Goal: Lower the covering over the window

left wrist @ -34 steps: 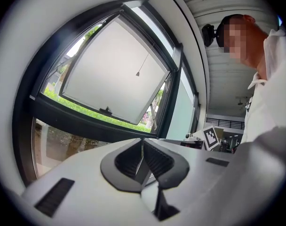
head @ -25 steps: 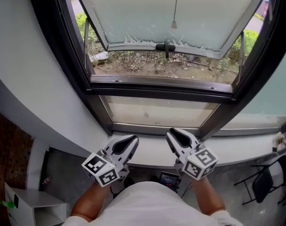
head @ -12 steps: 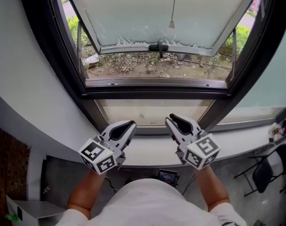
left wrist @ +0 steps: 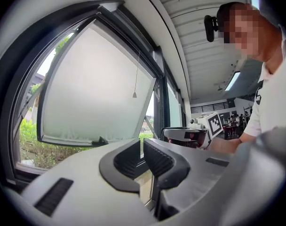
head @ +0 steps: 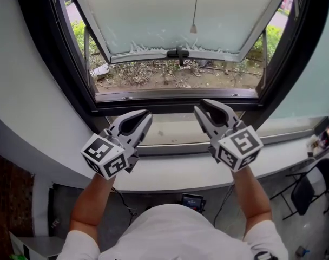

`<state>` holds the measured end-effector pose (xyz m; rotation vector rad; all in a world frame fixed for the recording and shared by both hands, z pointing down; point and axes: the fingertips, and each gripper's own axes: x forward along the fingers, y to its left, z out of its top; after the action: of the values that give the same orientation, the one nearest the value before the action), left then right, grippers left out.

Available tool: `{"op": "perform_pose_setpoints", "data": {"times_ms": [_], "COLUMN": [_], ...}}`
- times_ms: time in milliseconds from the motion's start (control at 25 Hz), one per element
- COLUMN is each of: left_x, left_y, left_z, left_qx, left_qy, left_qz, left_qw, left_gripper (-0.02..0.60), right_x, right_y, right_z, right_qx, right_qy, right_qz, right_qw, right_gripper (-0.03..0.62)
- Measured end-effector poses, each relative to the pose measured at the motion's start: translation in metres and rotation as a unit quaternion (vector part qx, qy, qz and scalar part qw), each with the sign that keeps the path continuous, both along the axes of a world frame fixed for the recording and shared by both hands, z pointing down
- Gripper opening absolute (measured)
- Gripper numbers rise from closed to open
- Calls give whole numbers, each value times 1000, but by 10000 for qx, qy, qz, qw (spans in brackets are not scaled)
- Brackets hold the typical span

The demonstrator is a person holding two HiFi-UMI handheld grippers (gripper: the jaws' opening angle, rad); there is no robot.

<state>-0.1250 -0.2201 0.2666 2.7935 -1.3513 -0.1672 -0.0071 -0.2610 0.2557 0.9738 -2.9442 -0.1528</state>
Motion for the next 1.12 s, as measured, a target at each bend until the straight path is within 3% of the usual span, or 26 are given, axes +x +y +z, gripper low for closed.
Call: {"op": "perform_pose_setpoints", "data": {"times_ms": [480, 1120], "left_x": [2, 7], "left_y": [-34, -67], "left_z": [-53, -109], "left_qx": [534, 965], "left_qy": [-433, -753], "left_qz": [23, -97], "left_qw": [9976, 9924], "left_gripper": [20, 20], "right_x": [-7, -25], "right_y": [-42, -94], "right_z": [-78, -141], "right_qx": [1010, 1409], "right_qy": [337, 523], "right_qz": [389, 681], "right_qw": [9936, 9863], "right_gripper": [75, 104]}}
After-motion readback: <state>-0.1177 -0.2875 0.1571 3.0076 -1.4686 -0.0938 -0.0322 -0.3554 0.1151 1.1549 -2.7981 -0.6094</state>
